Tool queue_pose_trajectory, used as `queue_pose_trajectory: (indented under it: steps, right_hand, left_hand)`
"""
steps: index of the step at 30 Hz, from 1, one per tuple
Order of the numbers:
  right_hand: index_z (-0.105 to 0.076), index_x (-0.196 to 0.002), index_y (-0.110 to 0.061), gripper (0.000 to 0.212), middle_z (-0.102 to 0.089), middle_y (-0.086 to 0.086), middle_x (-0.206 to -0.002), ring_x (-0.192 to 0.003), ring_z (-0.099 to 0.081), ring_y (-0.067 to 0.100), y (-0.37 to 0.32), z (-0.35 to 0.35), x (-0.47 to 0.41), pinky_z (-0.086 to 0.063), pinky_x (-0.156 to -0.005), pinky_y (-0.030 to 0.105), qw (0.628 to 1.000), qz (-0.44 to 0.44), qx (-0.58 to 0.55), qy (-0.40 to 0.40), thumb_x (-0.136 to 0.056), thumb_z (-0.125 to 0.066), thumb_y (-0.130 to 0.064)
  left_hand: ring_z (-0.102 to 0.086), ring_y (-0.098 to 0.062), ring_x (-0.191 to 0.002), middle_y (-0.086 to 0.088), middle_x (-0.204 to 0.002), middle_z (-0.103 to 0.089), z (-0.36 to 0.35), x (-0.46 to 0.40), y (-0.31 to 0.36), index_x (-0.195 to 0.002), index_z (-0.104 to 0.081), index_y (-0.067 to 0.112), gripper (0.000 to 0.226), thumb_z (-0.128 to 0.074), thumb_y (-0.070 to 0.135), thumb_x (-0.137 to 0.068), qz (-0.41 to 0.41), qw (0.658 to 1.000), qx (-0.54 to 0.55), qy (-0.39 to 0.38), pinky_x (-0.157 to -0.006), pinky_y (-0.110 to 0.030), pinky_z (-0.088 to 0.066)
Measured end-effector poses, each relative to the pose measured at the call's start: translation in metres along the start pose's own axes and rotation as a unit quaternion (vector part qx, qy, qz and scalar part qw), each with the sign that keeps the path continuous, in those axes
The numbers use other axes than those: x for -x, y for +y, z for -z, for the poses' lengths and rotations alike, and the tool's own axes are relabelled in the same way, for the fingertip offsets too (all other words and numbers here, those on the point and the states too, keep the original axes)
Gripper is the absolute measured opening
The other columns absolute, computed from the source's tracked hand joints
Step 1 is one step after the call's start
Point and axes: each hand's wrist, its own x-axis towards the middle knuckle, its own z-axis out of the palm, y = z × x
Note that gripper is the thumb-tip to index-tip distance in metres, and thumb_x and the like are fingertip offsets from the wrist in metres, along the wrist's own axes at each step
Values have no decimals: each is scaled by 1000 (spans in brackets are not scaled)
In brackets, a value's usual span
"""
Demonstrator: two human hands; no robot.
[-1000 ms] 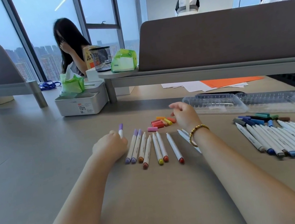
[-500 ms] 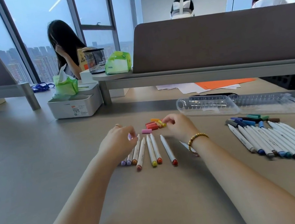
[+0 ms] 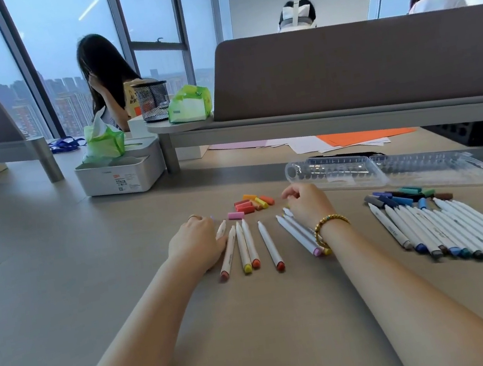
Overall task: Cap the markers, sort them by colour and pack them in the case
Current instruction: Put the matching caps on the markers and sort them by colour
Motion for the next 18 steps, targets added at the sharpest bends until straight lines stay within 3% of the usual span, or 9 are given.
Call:
queue_pose_trajectory:
  steps: [4,7,12,18]
  right_hand:
    - [-64,-108,-12,26,-62,5,-101,-86,-54,16,0,-2,-4,-40,-72,24,1000,2,15,-1,-96,-41,-10]
    - [-66,-109,-11,23,-62,7,-108,-101,-56,20,-6,-12,-12,-46,-82,27,998,33,56,1,-96,-47,-14]
    - [-58,-123,-20,32,-47,9,-126,-117,-38,26,-21,-30,-24,-37,-95,34,974,93,205,-23,-95,-49,-32]
    - [-55,-121,-20,33,-42,9,-129,-120,-34,27,-21,-45,-36,-32,-100,37,952,100,285,-48,-96,-46,-40]
  left_hand:
    - [-49,-16,-83,-6,-105,-53,2,-5,10,-97,-56,15,30,-40,40,-97,-6,999,-45,-6,-67,-26,-41]
    - [-49,-14,-72,-1,-82,-52,8,-12,18,-78,-48,15,26,-44,34,-95,18,998,-41,-33,-58,-23,-38]
    - [-38,-11,-46,0,-52,-45,14,-22,18,-61,-45,11,36,-48,29,-92,107,981,156,-32,-44,-20,-28]
    - [-28,-13,-49,-1,-52,-32,17,-21,14,-53,-36,13,42,-51,24,-90,126,943,308,3,-48,-23,-24]
